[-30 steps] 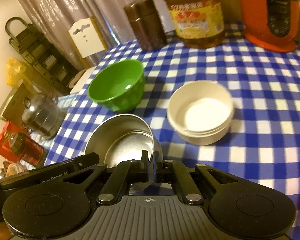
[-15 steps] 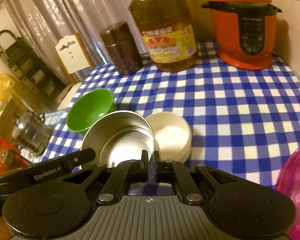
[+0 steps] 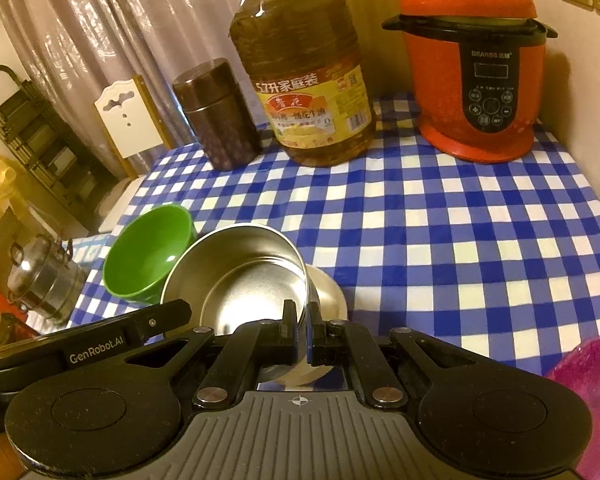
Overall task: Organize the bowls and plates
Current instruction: 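Lift the steel bowl with both tools and lower it into the white bowl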
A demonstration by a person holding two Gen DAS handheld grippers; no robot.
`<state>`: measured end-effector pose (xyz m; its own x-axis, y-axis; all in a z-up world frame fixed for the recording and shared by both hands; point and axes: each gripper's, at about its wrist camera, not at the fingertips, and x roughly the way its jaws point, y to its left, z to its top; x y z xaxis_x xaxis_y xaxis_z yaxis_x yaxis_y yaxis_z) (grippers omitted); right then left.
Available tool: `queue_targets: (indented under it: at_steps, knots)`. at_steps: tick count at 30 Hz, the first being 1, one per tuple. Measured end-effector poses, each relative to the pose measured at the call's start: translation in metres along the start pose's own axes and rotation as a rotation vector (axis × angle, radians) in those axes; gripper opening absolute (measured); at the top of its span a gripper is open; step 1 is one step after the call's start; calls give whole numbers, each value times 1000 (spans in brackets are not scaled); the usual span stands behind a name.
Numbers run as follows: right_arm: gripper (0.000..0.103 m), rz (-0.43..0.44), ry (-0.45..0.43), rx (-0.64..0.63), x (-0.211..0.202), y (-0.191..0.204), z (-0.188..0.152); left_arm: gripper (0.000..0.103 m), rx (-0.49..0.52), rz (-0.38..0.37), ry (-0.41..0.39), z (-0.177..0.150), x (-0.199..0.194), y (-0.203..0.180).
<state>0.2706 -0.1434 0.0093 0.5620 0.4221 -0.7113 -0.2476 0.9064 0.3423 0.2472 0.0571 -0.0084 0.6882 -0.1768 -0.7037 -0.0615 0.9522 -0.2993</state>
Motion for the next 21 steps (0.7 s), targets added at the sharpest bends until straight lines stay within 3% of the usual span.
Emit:
queue_targets:
  at_steps: [21]
  knots:
    - [4, 3, 4, 2, 11, -6, 8, 8, -2, 0, 8, 3, 14, 1]
